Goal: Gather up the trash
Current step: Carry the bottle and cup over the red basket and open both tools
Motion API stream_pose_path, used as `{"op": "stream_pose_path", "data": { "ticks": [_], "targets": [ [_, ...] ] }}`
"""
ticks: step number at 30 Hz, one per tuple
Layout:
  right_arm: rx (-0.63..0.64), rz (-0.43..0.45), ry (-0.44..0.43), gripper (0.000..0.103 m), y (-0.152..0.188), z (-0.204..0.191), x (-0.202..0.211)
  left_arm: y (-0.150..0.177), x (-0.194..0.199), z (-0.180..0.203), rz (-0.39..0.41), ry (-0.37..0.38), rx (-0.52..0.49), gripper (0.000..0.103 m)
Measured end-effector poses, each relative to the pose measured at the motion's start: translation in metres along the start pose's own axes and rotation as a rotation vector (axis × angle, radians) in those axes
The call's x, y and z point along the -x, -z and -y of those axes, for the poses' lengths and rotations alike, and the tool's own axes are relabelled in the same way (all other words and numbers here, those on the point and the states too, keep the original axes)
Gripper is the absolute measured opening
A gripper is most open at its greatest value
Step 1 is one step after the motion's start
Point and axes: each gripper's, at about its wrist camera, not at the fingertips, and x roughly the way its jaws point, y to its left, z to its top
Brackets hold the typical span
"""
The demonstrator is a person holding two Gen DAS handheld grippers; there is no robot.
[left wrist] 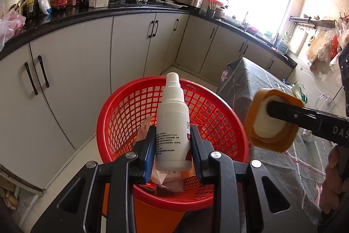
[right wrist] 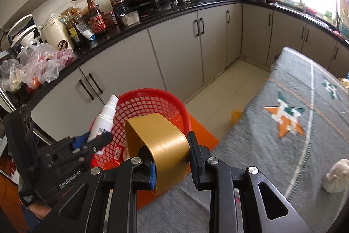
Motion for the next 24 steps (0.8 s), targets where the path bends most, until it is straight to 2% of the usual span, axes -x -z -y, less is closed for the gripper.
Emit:
{"op": "stream_pose_path", "data": {
  "ticks": [7, 14, 17, 20, 24],
  "targets": [
    [-0.004, -0.047, -0.01, 0.027, -0.006, -0.008, -0.035, -0.002, -0.01, -0.005, -0.009, -0.012, 0.005, 0.029],
    [0.001, -0.07, -0.01, 0.028, -0.008, -0.009, -0.052, -0.001, -0.017, -0.005, -0.024, -0.022, 0.016, 0.029],
    [0.01, -0.074, -0.016, 0.032, -0.009, -0.01, -0.054, -0.002, -0.017, -0.006, -0.025, -0.017, 0.021, 0.03],
    [0.006, -0.06, -0.02, 0.033, -0.009, -0.009, -0.051, -0.004, -0.012, -0.006, -0.01, -0.01, 0.033, 0.038],
    [-0.002, -0.029, -0.018, 0.034, -0.01, -0.005, -0.038, -0.006, -0.004, -0.004, 0.009, -0.006, 0.037, 0.039]
  ]
}}
